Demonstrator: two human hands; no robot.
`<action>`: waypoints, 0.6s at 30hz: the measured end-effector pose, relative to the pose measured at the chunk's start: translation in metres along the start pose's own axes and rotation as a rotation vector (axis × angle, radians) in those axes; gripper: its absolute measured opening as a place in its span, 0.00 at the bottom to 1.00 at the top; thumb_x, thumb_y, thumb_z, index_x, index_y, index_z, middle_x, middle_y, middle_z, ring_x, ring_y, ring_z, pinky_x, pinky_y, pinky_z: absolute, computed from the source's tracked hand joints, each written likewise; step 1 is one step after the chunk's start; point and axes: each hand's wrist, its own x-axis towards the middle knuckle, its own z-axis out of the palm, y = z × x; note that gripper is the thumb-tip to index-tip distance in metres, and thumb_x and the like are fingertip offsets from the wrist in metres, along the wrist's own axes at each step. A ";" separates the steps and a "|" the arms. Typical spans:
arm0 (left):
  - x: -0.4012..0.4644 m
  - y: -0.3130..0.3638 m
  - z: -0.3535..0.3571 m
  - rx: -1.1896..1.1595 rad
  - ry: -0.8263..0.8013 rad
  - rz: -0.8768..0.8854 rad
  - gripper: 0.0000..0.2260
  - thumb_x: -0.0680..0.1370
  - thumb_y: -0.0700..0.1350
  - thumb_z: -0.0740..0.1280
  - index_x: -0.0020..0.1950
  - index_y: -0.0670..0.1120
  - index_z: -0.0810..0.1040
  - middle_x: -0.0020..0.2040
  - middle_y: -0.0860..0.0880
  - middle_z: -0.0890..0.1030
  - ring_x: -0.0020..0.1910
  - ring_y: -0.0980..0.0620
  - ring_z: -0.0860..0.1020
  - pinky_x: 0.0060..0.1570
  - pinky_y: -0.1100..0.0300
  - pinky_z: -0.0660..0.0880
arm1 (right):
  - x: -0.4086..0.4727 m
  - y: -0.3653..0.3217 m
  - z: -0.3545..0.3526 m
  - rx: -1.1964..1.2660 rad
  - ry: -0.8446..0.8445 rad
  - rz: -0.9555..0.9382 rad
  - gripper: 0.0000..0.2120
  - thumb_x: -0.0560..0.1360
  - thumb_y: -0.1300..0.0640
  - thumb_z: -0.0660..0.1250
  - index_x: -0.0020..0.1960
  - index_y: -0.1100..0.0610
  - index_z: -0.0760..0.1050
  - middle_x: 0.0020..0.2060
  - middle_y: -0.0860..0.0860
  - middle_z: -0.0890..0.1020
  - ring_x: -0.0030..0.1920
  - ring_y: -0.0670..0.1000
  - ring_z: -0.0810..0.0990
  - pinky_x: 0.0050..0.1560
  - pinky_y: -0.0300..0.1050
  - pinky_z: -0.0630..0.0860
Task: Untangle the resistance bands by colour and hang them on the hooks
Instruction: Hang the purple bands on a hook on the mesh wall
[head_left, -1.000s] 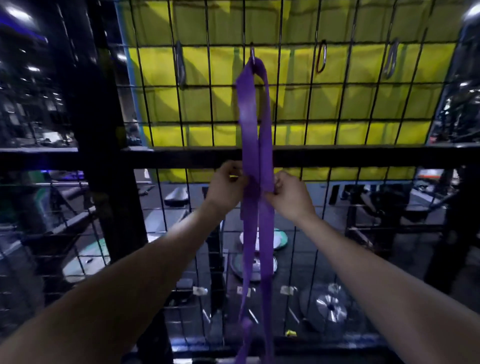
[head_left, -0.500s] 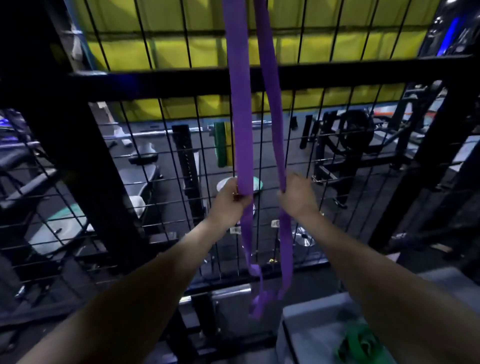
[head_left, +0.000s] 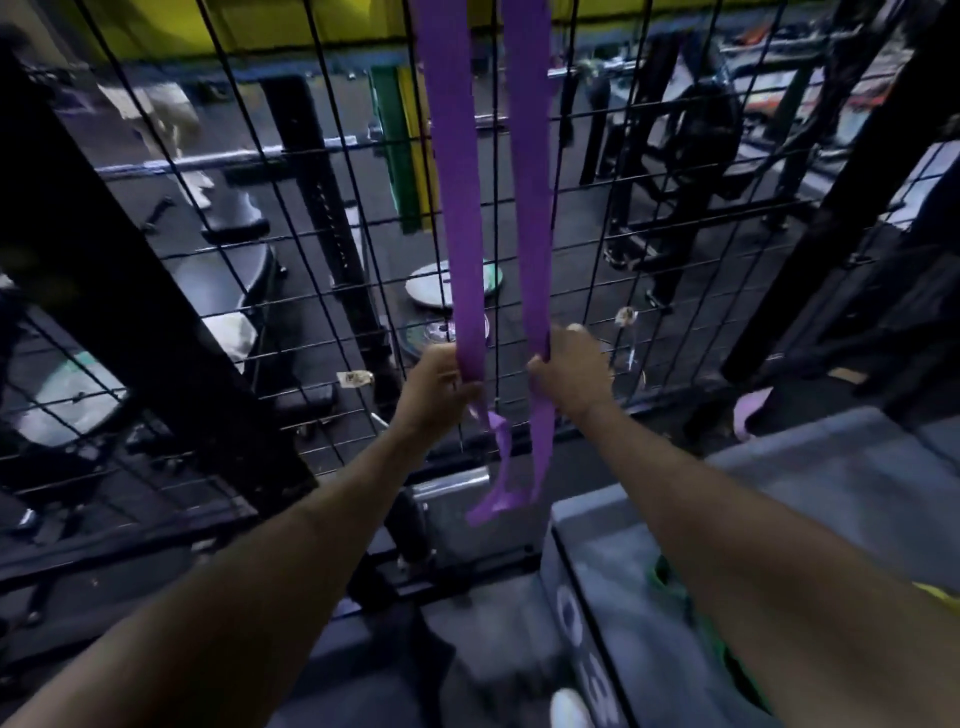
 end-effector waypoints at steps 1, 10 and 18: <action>0.000 -0.002 0.002 -0.007 -0.028 0.007 0.09 0.63 0.37 0.70 0.32 0.52 0.79 0.33 0.52 0.79 0.37 0.51 0.77 0.42 0.53 0.75 | -0.001 0.002 0.002 -0.003 -0.045 -0.012 0.11 0.71 0.61 0.63 0.51 0.59 0.79 0.45 0.58 0.74 0.43 0.60 0.77 0.51 0.51 0.77; -0.019 -0.079 0.035 0.012 0.045 -0.236 0.14 0.65 0.52 0.69 0.47 0.48 0.76 0.46 0.43 0.84 0.46 0.41 0.82 0.51 0.45 0.77 | -0.028 0.038 0.075 0.243 -0.338 -0.067 0.12 0.65 0.59 0.71 0.48 0.59 0.80 0.46 0.58 0.83 0.47 0.58 0.80 0.48 0.49 0.77; -0.031 -0.129 0.072 -0.026 0.213 -0.106 0.08 0.64 0.43 0.69 0.39 0.54 0.73 0.39 0.43 0.77 0.36 0.56 0.73 0.41 0.66 0.71 | -0.065 0.109 0.157 0.155 -0.549 0.004 0.12 0.70 0.53 0.70 0.47 0.60 0.82 0.44 0.57 0.82 0.49 0.55 0.78 0.48 0.42 0.70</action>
